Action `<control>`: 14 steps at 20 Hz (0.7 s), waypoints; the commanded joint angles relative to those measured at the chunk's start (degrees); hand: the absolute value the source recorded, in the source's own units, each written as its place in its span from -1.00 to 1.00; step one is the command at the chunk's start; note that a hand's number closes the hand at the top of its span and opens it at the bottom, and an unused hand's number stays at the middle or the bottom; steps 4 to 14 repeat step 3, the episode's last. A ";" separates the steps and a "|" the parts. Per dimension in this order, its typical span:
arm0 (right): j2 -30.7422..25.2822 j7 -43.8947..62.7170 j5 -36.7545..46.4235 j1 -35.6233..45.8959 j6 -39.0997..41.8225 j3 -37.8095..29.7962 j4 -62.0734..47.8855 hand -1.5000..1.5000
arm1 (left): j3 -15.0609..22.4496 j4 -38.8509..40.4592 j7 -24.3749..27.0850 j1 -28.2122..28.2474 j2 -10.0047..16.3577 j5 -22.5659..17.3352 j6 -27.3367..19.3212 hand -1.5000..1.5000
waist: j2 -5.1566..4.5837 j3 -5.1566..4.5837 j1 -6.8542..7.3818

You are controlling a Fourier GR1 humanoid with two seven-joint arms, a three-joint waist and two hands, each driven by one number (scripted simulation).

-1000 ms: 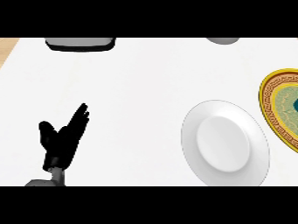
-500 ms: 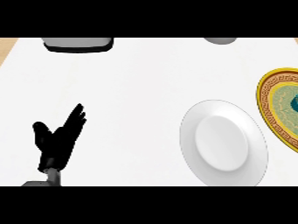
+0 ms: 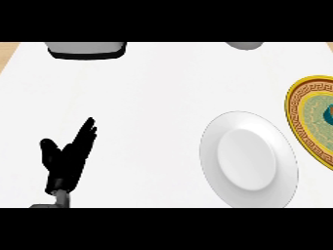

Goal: Pick the cupcake from the plate and place it in the plate

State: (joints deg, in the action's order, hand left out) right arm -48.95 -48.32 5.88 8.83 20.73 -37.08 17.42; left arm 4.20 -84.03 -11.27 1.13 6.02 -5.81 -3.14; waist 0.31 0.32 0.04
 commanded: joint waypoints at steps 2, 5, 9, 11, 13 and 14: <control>-1.32 -5.52 -1.47 -4.06 6.57 0.15 0.94 -1.00 | 0.05 3.91 4.66 4.30 0.02 0.11 2.35 0.00 | -0.33 -0.28 -0.16; 2.30 -6.92 -0.92 -4.11 2.77 1.17 1.35 -1.00 | -1.05 2.63 2.58 3.10 1.00 -0.52 2.49 0.00 | -0.33 -0.26 -0.02; 2.30 -6.92 -0.92 -4.11 2.77 1.17 1.35 -1.00 | -1.05 2.63 2.58 3.10 1.00 -0.52 2.49 0.00 | -0.33 -0.26 -0.02; 2.30 -6.92 -0.92 -4.11 2.77 1.17 1.35 -1.00 | -1.05 2.63 2.58 3.10 1.00 -0.52 2.49 0.00 | -0.33 -0.26 -0.02; 2.30 -6.92 -0.92 -4.11 2.77 1.17 1.35 -1.00 | -1.05 2.63 2.58 3.10 1.00 -0.52 2.49 0.00 | -0.33 -0.26 -0.02; 2.30 -6.92 -0.92 -4.11 2.77 1.17 1.35 -1.00 | -1.05 2.63 2.58 3.10 1.00 -0.52 2.49 0.00 | -0.33 -0.26 -0.02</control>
